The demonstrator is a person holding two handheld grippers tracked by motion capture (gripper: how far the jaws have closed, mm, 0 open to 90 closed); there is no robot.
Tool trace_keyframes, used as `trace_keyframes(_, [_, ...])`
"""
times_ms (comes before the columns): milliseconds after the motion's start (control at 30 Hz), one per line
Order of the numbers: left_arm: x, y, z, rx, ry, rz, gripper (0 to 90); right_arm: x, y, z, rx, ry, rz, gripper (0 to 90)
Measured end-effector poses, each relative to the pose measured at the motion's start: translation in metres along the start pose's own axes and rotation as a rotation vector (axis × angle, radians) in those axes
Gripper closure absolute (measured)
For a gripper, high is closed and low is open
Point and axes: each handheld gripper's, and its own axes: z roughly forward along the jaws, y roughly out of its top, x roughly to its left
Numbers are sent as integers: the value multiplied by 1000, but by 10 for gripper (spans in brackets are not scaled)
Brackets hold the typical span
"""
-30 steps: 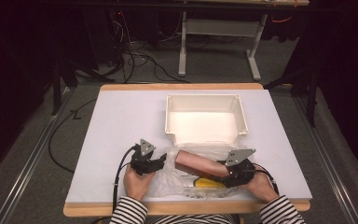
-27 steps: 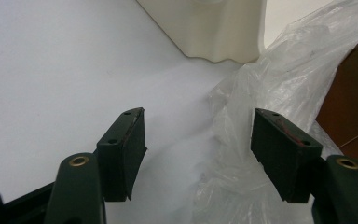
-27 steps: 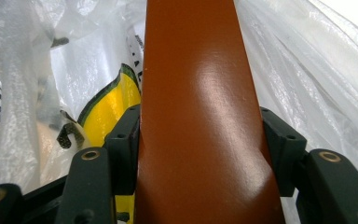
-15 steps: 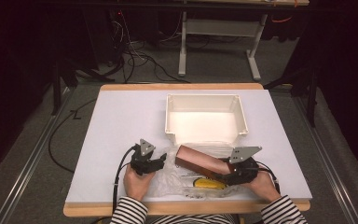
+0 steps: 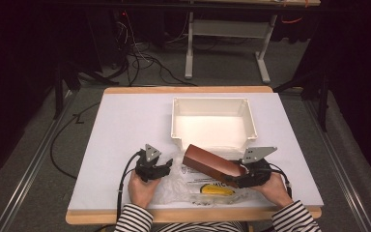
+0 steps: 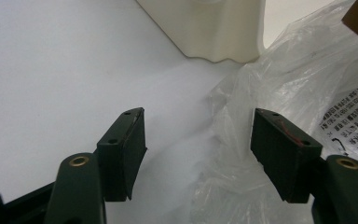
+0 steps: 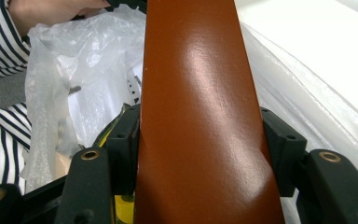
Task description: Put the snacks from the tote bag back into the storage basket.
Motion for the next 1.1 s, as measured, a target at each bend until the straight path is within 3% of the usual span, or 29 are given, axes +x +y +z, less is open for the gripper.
trace_keyframes(767, [0, 0, 0, 1, -2, 5, 359, -15, 18, -21, -49, -24, 53, 429])
trace_keyframes(1100, [0, 0, 0, 1, -4, 9, 360, -24, 28, -27, -45, -64, 83, 429])
